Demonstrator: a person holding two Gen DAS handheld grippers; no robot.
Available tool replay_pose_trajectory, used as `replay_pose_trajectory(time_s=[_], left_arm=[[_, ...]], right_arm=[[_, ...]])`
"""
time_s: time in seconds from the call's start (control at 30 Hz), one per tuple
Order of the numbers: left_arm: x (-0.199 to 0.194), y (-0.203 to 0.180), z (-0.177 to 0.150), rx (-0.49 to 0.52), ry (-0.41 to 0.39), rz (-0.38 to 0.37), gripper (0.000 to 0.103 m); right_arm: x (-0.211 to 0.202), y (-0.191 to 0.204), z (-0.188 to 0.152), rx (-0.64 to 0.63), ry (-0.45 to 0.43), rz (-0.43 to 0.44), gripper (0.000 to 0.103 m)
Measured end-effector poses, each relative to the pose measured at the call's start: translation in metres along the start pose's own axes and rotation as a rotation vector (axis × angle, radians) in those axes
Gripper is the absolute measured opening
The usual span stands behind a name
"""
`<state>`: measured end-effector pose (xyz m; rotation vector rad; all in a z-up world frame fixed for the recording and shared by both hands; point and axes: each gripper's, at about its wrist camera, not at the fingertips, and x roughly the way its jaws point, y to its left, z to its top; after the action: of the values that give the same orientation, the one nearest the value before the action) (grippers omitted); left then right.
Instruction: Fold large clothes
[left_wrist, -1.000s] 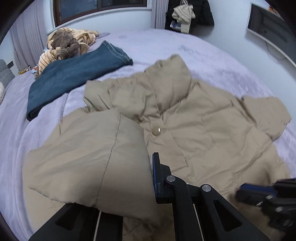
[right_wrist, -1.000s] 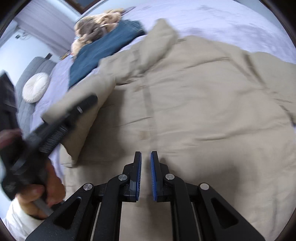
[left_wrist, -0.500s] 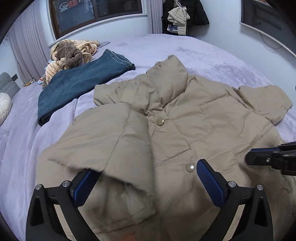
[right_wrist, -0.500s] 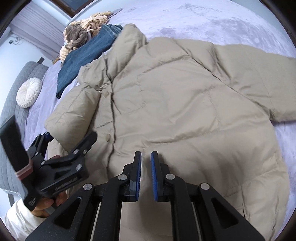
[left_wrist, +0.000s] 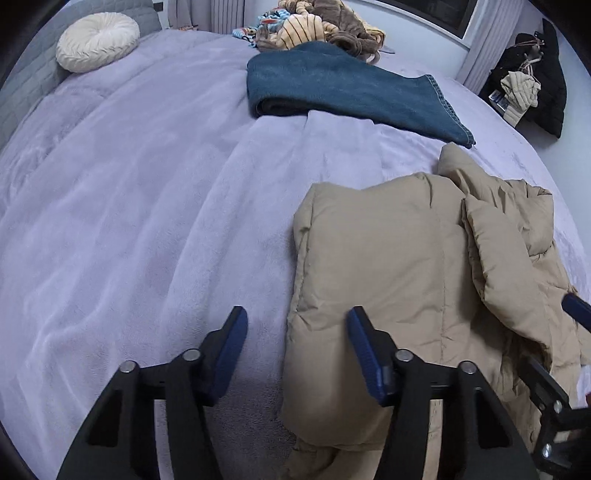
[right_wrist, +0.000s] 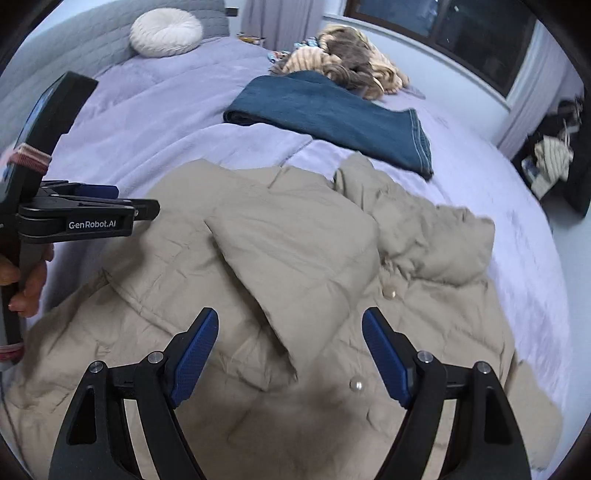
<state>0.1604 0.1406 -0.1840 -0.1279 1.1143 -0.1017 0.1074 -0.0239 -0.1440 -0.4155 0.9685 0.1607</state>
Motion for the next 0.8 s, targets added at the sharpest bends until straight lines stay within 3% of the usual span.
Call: replay_pose_trajectory(time_s=[0.1, 0.23, 0.33, 0.43, 0.5, 0.67, 0.73, 0.77, 0.8], left_arm=[[0.007, -0.007, -0.009, 0.019, -0.006, 0.026, 0.050], [0.010, -0.013, -0.012, 0.030, -0.017, 0.041, 0.050], [0.010, -0.012, -0.011, 0.044, -0.018, 0.048, 0.050], [0.009, -0.014, -0.011, 0.060, -0.014, 0.070, 0.051], [0.002, -0.017, -0.007, 0.066, -0.013, 0.073, 0.051], [-0.027, -0.022, 0.013, 0.093, -0.110, 0.019, 0.051], [-0.025, -0.029, 0.024, 0.114, -0.123, 0.024, 0.051], [-0.017, -0.034, 0.026, 0.119, -0.110, 0.030, 0.051], [-0.009, -0.037, 0.026, 0.123, -0.091, 0.031, 0.051]], right_arm=[[0.025, -0.007, 0.010, 0.011, 0.051, -0.080, 0.082], [0.012, -0.070, -0.008, 0.290, 0.008, -0.132, 0.075], [0.006, -0.127, -0.048, 0.561, 0.011, -0.080, 0.075], [0.011, -0.164, -0.090, 0.771, 0.071, 0.034, 0.076], [0.008, -0.181, -0.111, 0.863, 0.086, 0.073, 0.076], [-0.019, -0.206, -0.127, 0.982, -0.026, 0.167, 0.075], [-0.019, -0.204, -0.117, 0.931, -0.046, 0.206, 0.055], [-0.012, -0.201, -0.108, 0.884, -0.022, 0.227, 0.028], [-0.004, -0.195, -0.099, 0.847, 0.010, 0.243, 0.019]])
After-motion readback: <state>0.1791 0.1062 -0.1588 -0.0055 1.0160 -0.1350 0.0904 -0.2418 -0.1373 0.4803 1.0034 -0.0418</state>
